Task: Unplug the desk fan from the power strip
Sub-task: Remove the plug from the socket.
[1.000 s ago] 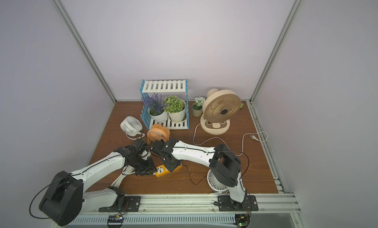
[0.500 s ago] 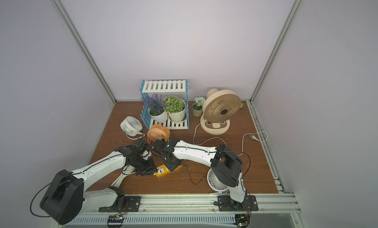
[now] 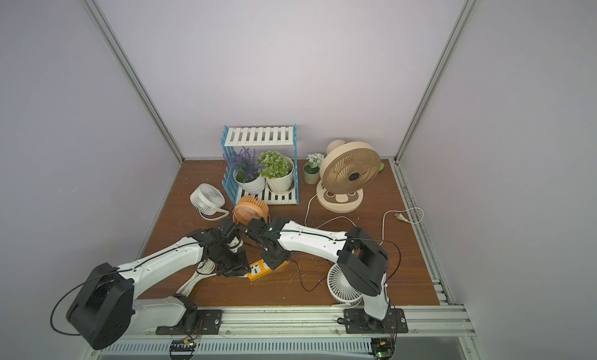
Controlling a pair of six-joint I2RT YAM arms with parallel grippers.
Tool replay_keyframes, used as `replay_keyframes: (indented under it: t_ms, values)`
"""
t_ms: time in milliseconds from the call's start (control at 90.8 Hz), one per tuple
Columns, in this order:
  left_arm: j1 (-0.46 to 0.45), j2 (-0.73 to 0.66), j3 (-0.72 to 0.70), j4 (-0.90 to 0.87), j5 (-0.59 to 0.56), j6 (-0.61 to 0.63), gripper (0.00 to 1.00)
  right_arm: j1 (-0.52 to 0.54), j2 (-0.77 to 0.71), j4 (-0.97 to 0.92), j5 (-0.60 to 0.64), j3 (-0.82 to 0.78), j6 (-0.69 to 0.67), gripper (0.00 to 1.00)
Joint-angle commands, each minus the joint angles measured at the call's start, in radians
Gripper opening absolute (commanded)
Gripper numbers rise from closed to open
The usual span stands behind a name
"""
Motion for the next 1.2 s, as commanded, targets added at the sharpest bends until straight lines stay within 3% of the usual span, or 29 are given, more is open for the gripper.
replay_keyframes:
  t_ms: [0,1189]
  values:
    - [-0.025,0.048,-0.034,-0.098,-0.105,-0.003,0.32,-0.007,-0.053,0.044,-0.021,-0.015,0.012,0.00]
    - [-0.035,0.096,-0.010,-0.118,-0.134,0.019,0.32,-0.020,-0.093,0.083,-0.024,-0.022,0.003,0.00]
